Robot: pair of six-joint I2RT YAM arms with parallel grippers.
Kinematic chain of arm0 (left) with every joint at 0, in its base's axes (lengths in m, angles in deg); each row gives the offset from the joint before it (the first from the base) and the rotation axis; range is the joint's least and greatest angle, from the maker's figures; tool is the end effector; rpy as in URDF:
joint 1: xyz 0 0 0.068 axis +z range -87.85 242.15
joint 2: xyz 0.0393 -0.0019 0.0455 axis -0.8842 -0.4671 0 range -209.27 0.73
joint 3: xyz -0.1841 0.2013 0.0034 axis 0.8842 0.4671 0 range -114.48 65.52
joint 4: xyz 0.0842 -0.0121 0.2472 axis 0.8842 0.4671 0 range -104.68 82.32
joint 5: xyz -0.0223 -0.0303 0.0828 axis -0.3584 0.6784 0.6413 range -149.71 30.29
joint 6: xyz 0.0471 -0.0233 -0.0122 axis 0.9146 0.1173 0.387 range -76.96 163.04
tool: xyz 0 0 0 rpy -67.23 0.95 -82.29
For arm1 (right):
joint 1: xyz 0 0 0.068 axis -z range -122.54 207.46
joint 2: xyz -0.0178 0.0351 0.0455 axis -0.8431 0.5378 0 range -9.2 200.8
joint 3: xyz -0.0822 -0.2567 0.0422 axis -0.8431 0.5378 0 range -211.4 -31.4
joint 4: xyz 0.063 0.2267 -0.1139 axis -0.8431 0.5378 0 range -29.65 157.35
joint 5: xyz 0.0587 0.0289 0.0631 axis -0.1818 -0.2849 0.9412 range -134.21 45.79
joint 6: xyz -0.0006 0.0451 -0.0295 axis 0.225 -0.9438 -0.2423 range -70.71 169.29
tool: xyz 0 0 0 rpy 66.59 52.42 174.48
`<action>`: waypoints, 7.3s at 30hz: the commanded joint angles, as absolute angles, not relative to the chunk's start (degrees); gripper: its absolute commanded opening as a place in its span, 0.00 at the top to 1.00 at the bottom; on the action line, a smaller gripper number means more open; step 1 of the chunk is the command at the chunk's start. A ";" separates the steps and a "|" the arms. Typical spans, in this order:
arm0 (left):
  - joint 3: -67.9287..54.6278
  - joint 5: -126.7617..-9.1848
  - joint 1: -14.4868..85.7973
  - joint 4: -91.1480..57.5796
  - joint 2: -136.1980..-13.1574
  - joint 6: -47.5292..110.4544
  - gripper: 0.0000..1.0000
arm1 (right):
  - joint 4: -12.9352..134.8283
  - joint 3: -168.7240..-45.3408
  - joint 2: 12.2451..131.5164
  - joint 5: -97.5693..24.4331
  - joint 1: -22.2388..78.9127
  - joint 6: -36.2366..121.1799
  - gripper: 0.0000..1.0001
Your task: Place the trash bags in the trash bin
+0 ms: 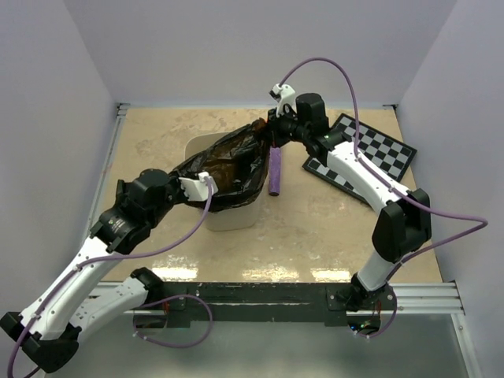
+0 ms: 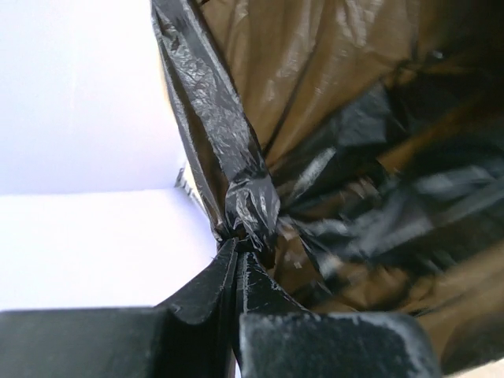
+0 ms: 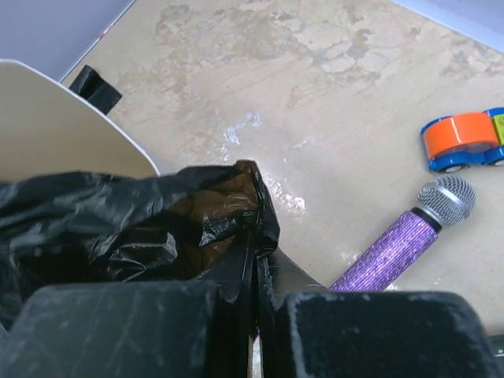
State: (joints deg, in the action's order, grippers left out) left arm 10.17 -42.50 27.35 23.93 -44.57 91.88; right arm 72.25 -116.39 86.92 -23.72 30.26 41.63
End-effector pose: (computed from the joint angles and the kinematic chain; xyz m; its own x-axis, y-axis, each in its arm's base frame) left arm 0.1374 -0.0826 0.3514 -0.0085 0.8818 -0.4716 0.5140 0.4084 0.7544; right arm 0.3490 0.1934 0.3456 -0.4400 -0.0859 -0.8939 -0.6621 0.7035 0.2583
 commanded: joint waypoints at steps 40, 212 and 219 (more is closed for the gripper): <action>-5.49 -73.50 36.67 23.74 -49.88 71.17 0.25 | 93.13 -130.44 85.01 -17.67 32.59 70.28 0.55; 23.95 -62.53 51.51 14.68 -25.56 65.19 0.24 | 122.23 -145.32 95.65 -12.74 11.41 101.92 0.63; 26.40 -59.98 54.24 16.17 -19.05 66.25 0.23 | 121.97 -140.38 101.70 -18.46 9.21 106.51 0.62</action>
State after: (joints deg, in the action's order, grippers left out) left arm 25.18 -63.07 52.79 18.36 -21.62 68.58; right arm 119.14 -138.55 101.89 -16.66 9.91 102.98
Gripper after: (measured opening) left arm 0.763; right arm 0.381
